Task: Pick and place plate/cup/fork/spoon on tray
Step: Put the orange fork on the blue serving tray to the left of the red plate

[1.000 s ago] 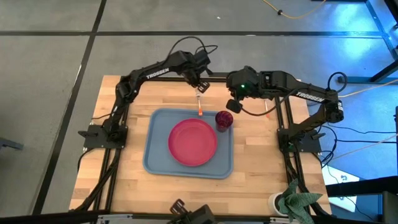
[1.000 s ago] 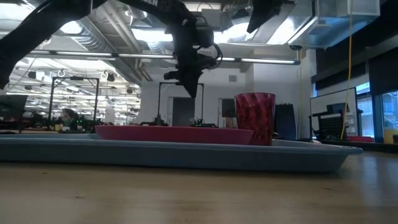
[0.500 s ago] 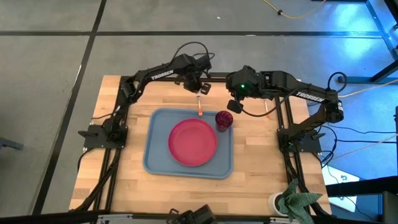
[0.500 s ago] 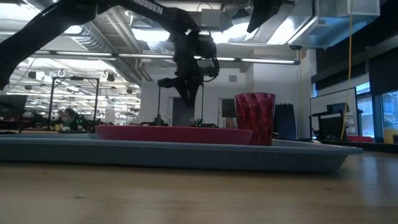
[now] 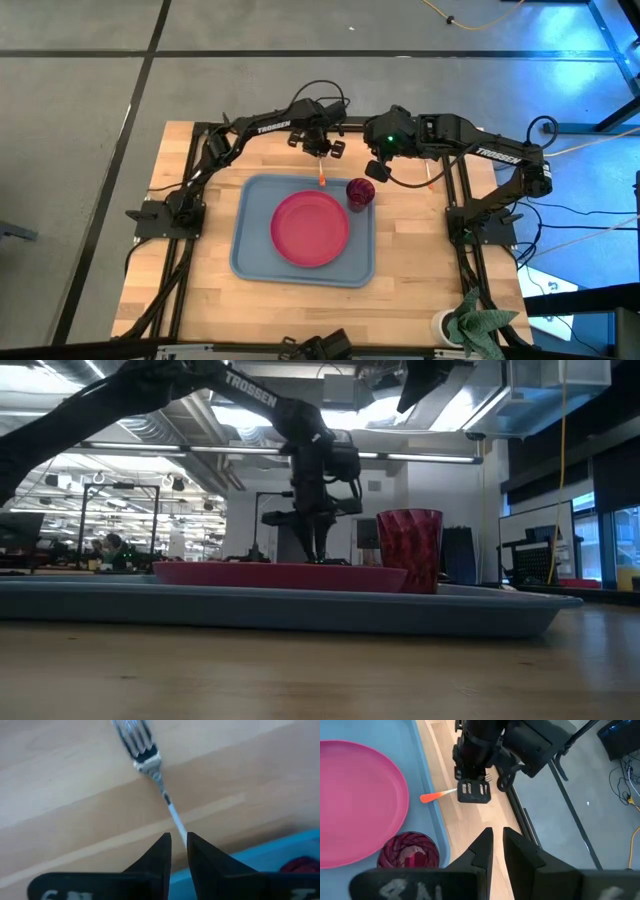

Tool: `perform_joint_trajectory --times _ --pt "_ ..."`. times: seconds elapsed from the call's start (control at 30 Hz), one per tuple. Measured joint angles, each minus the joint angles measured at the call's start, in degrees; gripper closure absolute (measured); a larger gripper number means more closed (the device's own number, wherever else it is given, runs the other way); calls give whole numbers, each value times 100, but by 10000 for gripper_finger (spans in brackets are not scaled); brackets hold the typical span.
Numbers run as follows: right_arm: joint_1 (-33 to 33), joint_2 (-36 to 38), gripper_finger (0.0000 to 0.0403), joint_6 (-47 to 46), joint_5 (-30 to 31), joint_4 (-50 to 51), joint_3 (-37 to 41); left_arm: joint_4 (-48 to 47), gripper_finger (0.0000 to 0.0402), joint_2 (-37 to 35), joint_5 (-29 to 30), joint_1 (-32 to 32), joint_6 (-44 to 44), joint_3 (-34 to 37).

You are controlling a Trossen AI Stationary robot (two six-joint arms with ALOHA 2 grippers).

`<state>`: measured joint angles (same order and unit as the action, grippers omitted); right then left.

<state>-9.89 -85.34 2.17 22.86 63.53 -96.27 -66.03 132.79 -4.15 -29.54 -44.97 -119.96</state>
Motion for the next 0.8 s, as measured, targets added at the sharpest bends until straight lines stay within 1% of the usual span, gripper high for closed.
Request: perform_joint_trajectory --times 0.13,0.27,0.4,0.53,0.63,0.8 --pt "0 -2 353 -2 0 0 0 168 345 2 200 5 -150 0" --pt "0 -2 353 -13 1 0 0 191 348 2 211 15 -205 10" --pt "0 -2 353 -13 1 0 0 432 346 2 208 79 -301 326" --pt "0 -4 353 -15 1 0 0 699 346 2 19 81 -439 591" --pt "0 -4 353 -14 1 0 0 901 348 2 14 83 -461 791" --pt "-1 -4 353 -15 3 0 0 1093 345 2 58 90 -455 882"
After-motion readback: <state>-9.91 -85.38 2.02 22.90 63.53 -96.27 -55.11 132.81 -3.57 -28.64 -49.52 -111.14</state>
